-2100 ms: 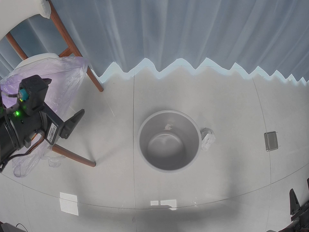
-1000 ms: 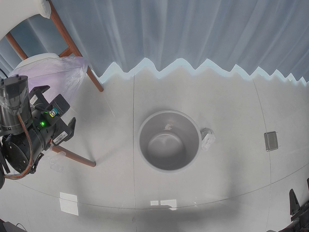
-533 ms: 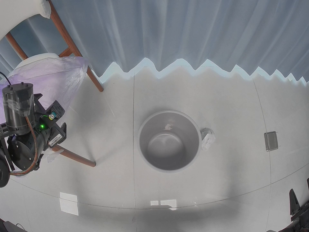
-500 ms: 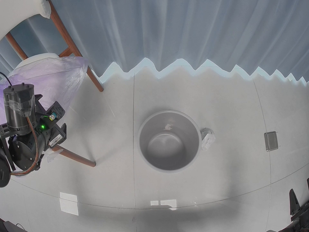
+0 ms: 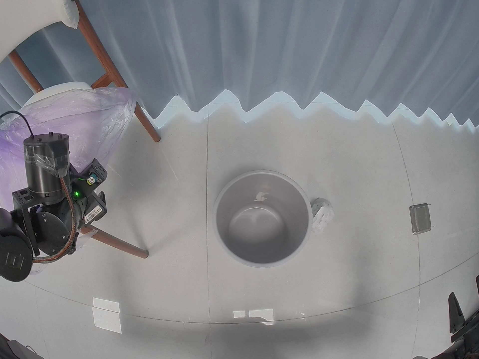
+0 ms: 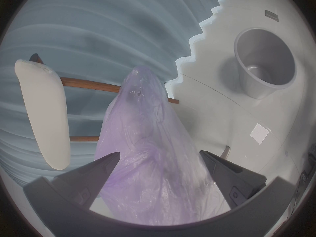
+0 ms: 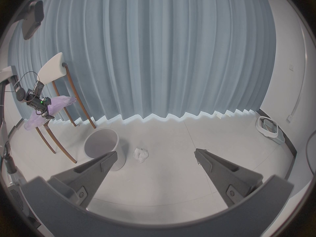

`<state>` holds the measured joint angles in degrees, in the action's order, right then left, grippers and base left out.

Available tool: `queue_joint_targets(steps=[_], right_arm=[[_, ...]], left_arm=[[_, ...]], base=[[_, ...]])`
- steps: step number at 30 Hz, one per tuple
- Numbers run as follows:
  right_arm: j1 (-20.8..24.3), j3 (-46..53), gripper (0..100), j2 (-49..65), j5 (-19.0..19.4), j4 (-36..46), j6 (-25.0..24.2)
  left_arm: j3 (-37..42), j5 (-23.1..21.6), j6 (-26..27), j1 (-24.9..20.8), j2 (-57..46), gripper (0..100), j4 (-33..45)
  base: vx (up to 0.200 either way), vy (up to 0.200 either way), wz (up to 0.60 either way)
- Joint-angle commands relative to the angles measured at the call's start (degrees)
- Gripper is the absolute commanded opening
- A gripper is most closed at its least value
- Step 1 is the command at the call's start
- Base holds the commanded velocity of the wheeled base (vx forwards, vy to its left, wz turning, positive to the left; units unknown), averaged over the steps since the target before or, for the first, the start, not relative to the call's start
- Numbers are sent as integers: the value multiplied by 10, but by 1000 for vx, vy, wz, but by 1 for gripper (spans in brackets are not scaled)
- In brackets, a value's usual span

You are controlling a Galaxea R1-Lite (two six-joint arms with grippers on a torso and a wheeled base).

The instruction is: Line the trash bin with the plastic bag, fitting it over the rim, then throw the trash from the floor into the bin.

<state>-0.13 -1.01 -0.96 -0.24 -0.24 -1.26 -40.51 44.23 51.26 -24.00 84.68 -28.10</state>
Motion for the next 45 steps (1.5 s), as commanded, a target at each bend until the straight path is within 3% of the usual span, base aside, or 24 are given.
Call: queue_joint_targets(steps=[1,10,11,15,21,26,31,35,42,45], right_arm=[[0,10,100,10,0,0,0],[0,10,100,10,0,0,0],[0,10,100,10,0,0,0],[0,10,100,10,0,0,-1],[0,10,100,10,0,0,-1],[0,10,100,10,0,0,-2],[0,10,100,10,-1,0,-2],[0,10,100,10,-1,0,-2],[0,10,100,10,-1,0,-2],[0,10,100,10,-1,0,-2]], left_arm=[[0,0,1,10,21,100,-19],[6,-2,2,28,29,100,-35],[6,-2,2,28,29,0,-35],[4,-8,1,37,28,0,-37],[-2,-58,-5,49,23,0,-53],[2,-61,-42,43,3,0,-73],[1,-66,-127,26,-38,0,-51],[9,-104,-253,10,-78,0,0],[3,-150,-364,12,-131,0,89],[-6,-242,-417,16,-152,0,137]], base=[[0,0,0],[0,0,0],[0,0,0],[0,0,0],[0,0,0],[0,0,0],[0,0,0],[0,0,0],[0,0,0],[0,0,0]])
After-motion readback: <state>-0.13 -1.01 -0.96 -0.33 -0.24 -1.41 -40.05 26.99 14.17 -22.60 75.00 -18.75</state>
